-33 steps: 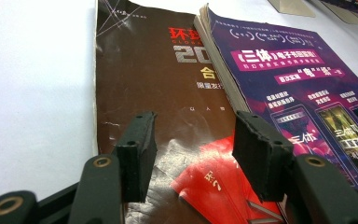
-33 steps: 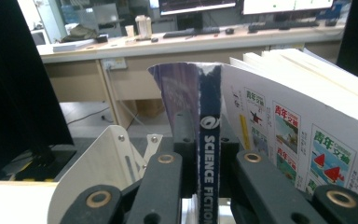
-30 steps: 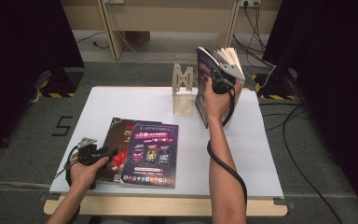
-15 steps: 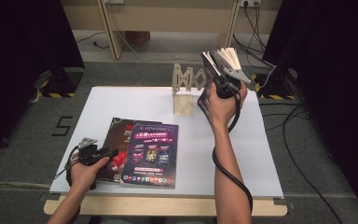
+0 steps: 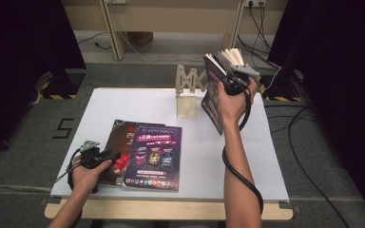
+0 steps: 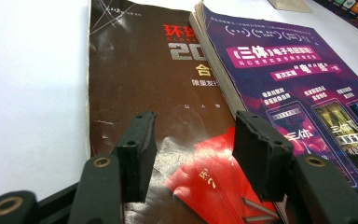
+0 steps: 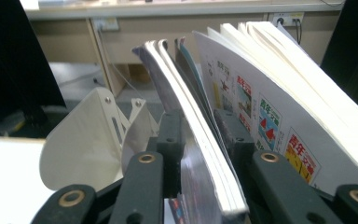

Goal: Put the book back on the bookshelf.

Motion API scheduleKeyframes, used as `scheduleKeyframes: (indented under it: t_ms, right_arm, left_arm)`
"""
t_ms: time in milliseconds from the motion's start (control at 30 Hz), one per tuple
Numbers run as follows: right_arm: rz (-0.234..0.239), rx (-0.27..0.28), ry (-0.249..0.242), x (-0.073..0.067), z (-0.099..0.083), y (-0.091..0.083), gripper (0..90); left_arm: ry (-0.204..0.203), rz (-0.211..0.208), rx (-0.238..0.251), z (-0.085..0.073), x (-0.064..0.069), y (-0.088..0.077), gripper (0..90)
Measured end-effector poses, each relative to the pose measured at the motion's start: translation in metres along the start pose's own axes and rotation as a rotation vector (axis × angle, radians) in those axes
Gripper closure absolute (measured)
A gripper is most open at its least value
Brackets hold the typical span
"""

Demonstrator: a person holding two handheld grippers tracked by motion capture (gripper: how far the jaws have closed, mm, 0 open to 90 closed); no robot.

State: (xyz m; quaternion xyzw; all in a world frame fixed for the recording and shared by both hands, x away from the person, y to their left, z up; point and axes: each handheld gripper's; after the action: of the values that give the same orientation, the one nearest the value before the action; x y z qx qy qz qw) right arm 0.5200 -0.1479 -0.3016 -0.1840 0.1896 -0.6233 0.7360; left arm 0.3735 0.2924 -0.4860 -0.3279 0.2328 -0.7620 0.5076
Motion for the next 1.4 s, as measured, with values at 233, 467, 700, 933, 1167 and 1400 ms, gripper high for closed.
scheduleKeyframes:
  t_ms: [233, 467, 700, 933, 1167, 1400]
  right_arm:
    - [0.001, -0.012, -0.028, -0.003, 0.003, 0.0, 84.4]
    - [0.013, 0.079, -0.003, -0.01, 0.005, -0.003, 84.6]
    - [-0.009, 0.131, 0.015, -0.012, 0.011, 0.01, 84.6]
    - [-0.01, 0.129, 0.031, -0.011, 0.001, 0.028, 84.6]
    - [-0.043, 0.137, 0.038, -0.011, -0.001, 0.028, 84.1]
    - [-0.053, 0.117, 0.036, -0.009, -0.001, 0.024, 77.0]
  left_arm:
    - [0.003, 0.001, -0.002, 0.0, 0.0, 0.0, 48.2]
    - [0.001, 0.001, -0.002, 0.0, -0.001, 0.001, 48.3]
    - [-0.002, 0.0, 0.001, 0.0, -0.001, 0.0, 48.3]
    - [-0.003, 0.0, 0.001, 0.0, -0.002, 0.001, 48.3]
    - [-0.003, -0.001, 0.0, 0.0, -0.002, 0.001, 48.3]
    - [0.003, -0.002, -0.003, 0.0, 0.0, 0.001, 48.3]
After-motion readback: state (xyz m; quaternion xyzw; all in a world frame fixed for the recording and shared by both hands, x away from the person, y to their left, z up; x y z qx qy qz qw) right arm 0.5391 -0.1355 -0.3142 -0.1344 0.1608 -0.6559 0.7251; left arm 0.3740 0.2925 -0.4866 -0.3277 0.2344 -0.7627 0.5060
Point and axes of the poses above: each handheld gripper's, and its own axes: y roughly forward along the jaws, z roughly out of its top, x roughly to its right, and after that the axes turned 9 degrees about -x, right-handed
